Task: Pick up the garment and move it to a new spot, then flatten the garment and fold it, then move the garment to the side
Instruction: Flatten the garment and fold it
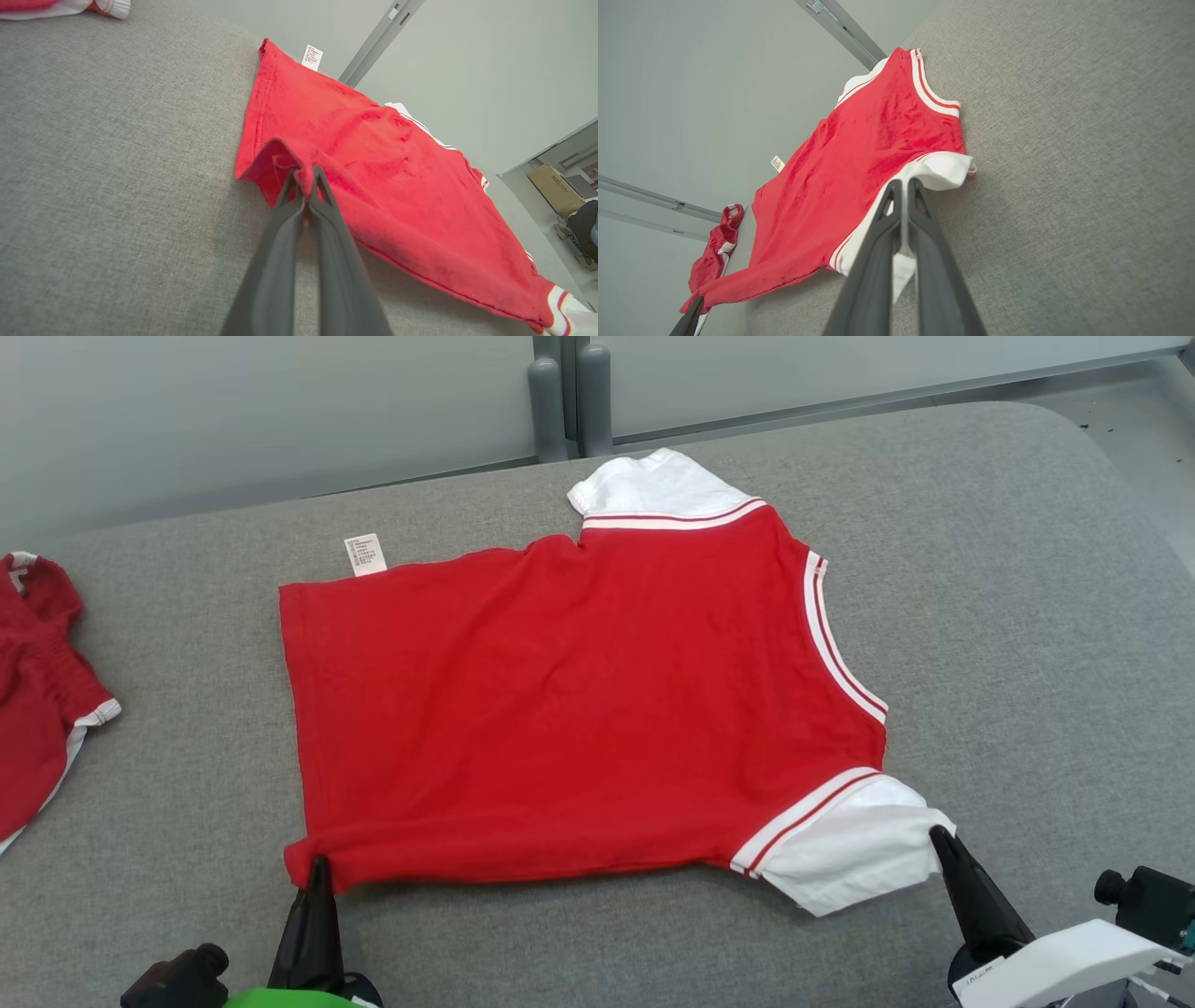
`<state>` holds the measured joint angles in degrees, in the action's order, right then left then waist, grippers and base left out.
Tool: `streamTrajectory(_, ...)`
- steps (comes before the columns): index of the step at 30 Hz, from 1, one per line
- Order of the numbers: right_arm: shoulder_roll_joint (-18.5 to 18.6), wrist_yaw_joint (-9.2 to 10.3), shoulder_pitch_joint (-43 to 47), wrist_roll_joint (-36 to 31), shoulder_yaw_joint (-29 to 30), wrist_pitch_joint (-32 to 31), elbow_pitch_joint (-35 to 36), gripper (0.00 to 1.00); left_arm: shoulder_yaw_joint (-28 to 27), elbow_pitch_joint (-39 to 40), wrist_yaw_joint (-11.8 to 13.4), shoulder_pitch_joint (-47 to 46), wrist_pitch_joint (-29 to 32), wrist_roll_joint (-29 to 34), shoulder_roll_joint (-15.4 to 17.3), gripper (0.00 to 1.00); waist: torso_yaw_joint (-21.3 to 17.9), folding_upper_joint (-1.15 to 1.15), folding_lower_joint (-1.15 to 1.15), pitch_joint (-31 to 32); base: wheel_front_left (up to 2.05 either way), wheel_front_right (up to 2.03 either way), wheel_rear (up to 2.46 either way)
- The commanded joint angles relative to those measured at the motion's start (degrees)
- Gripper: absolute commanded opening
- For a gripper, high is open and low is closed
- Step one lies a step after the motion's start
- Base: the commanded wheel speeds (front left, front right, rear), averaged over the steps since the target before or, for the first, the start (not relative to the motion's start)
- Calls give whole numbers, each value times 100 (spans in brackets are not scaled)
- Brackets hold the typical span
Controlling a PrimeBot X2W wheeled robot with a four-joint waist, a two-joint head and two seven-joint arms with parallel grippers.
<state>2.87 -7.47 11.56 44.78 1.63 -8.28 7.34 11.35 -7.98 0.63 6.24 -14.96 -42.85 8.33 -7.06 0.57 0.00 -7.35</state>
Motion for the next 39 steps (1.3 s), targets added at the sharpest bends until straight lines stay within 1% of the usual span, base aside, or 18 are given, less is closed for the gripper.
streamTrajectory(1, 5, -4, -62, 19, -6, 49, -17, 0, -16, -29, -12, -89, -9, -28, -4, 0, 5, -57, 0, -7, 0, 0, 0)
streamTrajectory(6, 6, -4, -299, 26, -67, 152, -209, 0, -48, -231, -53, -317, -13, -34, -46, 0, 40, -57, 0, -69, 0, 0, 0)
streamTrajectory(13, 6, -4, -799, -135, -126, 330, -408, 0, -20, -445, -118, -753, -14, -54, -123, 0, 152, -57, 0, -143, 0, 0, 0)
streamTrajectory(20, 7, -4, -1602, -349, -3, 409, -844, 0, 77, -823, -108, -1339, 22, 25, -184, 0, 294, -57, 0, -270, 0, 0, 0)
streamTrajectory(24, 9, -4, -2225, -493, 61, 390, -1312, 0, 171, -1148, -103, -1741, 104, 103, -217, 0, 357, -57, 0, -390, 0, 0, 0)
streamTrajectory(30, 7, -4, -3182, -868, 66, 366, -2282, 0, 271, -1643, -148, -2313, 165, 201, -215, 0, 423, -57, 0, -625, 0, 0, 0)
streamTrajectory(34, 12, -4, -3664, -948, -73, 364, -2888, 0, 295, -1876, -154, -2551, 154, 238, -192, 0, 447, -57, 0, -731, 0, 0, 0)
streamTrajectory(39, 11, -4, -4084, -989, -151, 510, -3525, 0, 358, -2057, -205, -2709, 139, 267, -203, 0, 486, -57, 0, -798, 0, 0, 0)
